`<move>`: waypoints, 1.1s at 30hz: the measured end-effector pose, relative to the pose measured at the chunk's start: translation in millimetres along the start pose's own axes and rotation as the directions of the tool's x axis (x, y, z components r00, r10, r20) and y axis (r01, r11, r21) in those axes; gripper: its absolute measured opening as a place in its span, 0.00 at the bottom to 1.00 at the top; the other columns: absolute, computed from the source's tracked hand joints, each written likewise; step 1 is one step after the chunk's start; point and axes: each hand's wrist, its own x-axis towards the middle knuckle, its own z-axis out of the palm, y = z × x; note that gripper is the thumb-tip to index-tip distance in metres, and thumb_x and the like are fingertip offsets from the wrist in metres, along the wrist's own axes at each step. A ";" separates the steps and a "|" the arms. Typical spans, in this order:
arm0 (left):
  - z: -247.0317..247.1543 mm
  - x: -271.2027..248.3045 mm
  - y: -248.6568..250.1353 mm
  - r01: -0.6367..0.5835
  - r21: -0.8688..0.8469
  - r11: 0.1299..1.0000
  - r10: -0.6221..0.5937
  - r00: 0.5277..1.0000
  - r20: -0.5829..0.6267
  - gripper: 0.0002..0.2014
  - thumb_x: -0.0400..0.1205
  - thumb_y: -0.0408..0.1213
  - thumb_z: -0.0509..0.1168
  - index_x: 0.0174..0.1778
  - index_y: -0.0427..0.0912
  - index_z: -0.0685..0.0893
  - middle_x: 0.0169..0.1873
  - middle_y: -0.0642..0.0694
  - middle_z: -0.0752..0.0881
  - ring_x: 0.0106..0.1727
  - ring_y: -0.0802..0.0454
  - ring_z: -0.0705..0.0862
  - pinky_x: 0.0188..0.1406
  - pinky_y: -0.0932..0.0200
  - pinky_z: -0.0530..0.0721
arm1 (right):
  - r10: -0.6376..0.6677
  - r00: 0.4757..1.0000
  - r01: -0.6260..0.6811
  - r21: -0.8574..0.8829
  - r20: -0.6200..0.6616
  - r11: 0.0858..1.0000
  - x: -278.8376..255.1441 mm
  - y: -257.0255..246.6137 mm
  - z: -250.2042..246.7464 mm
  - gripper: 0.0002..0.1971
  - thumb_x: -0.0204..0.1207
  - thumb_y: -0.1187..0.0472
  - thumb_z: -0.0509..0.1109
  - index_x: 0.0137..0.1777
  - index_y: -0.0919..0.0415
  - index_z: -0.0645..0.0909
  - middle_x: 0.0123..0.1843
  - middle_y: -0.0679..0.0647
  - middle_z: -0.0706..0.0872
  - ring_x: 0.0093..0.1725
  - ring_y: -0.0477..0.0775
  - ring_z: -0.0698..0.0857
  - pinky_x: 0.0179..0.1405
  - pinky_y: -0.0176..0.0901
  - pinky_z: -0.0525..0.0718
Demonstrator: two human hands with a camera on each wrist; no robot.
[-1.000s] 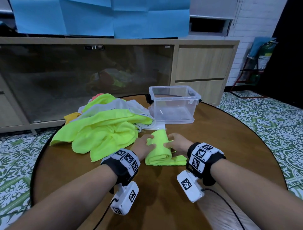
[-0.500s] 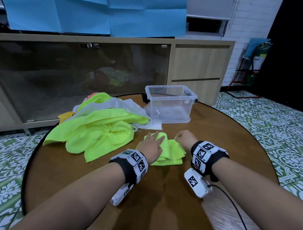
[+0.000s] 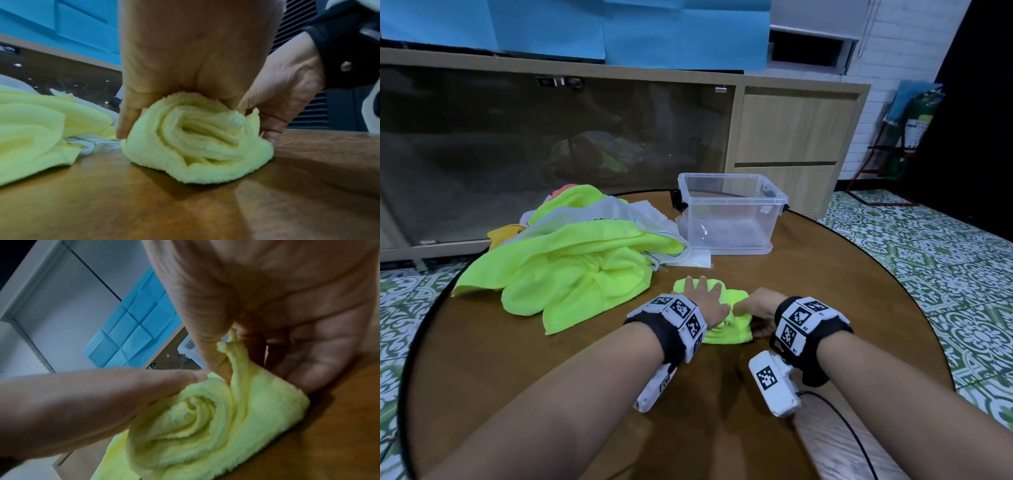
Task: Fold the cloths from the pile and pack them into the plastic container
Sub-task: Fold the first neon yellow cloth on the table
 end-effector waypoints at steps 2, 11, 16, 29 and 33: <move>-1.6 -1.7 1.5 0.005 -0.009 1.000 -0.005 1.000 0.010 0.30 0.88 0.50 0.45 0.84 0.48 0.42 0.83 0.42 0.40 0.83 0.37 0.39 0.78 0.37 0.50 | -0.036 0.999 0.037 0.020 -0.026 0.999 -0.1 0.4 -2.6 0.14 0.75 0.61 0.70 0.54 0.65 0.69 0.49 0.63 0.80 0.53 0.64 0.85 0.57 0.57 0.86; 2.1 -7.1 -27.3 -0.012 0.048 0.999 0.019 0.988 -0.153 0.33 0.82 0.64 0.48 0.82 0.55 0.56 0.79 0.42 0.60 0.79 0.38 0.59 0.73 0.43 0.67 | -0.169 0.985 0.169 -0.011 -0.030 0.986 -11.6 -1.7 -3.7 0.13 0.78 0.64 0.66 0.60 0.65 0.74 0.47 0.60 0.81 0.46 0.58 0.80 0.42 0.44 0.79; -6.6 -0.9 -43.3 -0.060 -0.241 0.969 0.010 0.979 -0.202 0.19 0.82 0.55 0.59 0.65 0.50 0.77 0.64 0.42 0.78 0.65 0.43 0.77 0.64 0.48 0.78 | -0.415 0.893 0.396 -0.134 -0.175 0.909 -13.5 -2.4 -12.9 0.19 0.78 0.71 0.65 0.69 0.63 0.75 0.65 0.62 0.79 0.51 0.55 0.78 0.46 0.44 0.79; 0.3 0.4 -49.0 0.190 -0.633 0.750 -0.166 0.981 0.097 0.30 0.82 0.50 0.62 0.71 0.30 0.72 0.68 0.32 0.77 0.63 0.38 0.80 0.33 0.60 0.71 | -0.523 0.778 0.619 -0.564 0.348 0.547 -44.5 -19.2 -11.4 0.35 0.74 0.43 0.70 0.78 0.54 0.65 0.71 0.51 0.77 0.69 0.55 0.76 0.62 0.43 0.75; 1.1 -0.9 -51.1 0.184 -0.743 0.644 -0.199 0.978 0.069 0.27 0.85 0.48 0.56 0.73 0.31 0.70 0.70 0.34 0.75 0.67 0.38 0.77 0.50 0.58 0.70 | -0.428 0.841 0.496 -0.787 0.331 0.367 -45.3 -17.7 14.3 0.57 0.63 0.34 0.74 0.83 0.56 0.45 0.77 0.56 0.66 0.73 0.59 0.71 0.70 0.54 0.73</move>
